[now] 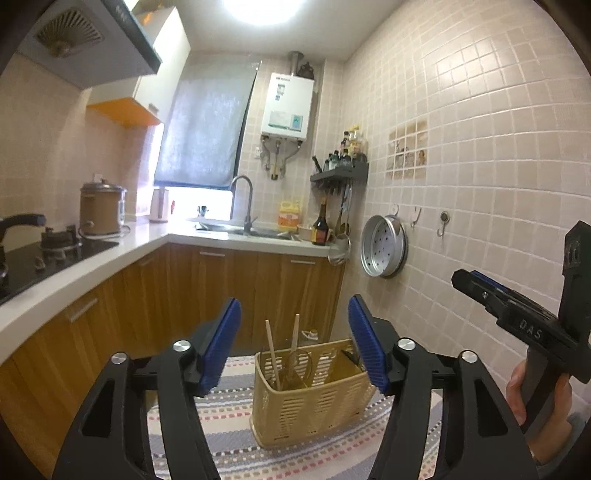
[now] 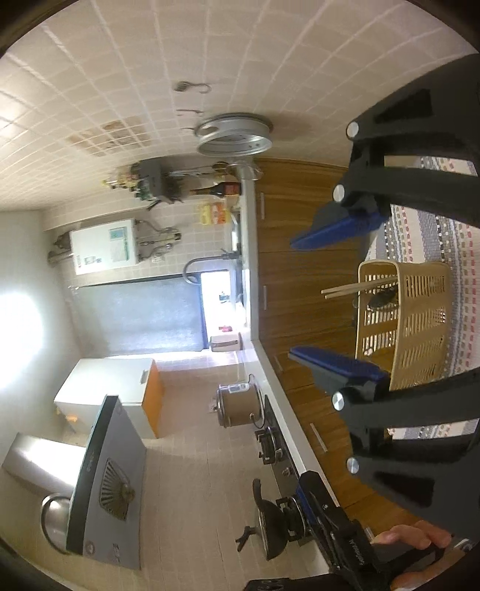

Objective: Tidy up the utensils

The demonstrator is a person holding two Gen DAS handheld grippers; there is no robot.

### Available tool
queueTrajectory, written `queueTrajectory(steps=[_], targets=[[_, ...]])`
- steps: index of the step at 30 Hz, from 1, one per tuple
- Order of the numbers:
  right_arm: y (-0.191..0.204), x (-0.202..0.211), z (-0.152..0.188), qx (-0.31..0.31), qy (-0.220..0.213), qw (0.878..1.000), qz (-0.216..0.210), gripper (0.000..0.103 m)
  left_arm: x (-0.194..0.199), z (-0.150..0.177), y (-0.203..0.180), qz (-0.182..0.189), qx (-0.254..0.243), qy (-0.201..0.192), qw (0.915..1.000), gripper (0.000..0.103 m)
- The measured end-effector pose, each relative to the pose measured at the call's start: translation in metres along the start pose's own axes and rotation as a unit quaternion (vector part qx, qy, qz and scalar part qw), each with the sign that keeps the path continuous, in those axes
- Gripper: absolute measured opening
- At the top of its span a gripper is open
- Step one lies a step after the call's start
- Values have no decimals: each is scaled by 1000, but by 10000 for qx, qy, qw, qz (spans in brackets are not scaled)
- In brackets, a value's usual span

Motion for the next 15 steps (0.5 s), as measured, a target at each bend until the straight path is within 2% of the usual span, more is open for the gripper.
queueTrajectory(steps=[2,4,6,10,15], targets=[[7,12,-1,76,-21,10000,-37,53,11,-4,-2,7,57,-21,10000,63],[14,25,-1,120,-71,9999,-51,61,23,-8,-3,-59,87,-49,9999,77],[20,38,0,105,-117,9998,-102,72,39,-11,-2,-255,-13,-170,9995,80],[33,62,15,129,-130,9997,-157,76,68,-5,-11,-372,-94,-350,9987,89],[34,77,51,-31,10,10000,-38,77,91,19,-18,-701,-301,-403,9963,91]])
Point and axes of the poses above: each gripper's, at about its wrist camera, not at the fingertips, and x roughly against the way its jaws point, y to its left, z to its underside, the point moved 10 cm from there along -x, roughly the way its jaws point, and after that the axes turned 12 degrees about -y, right-handed, at the moved point
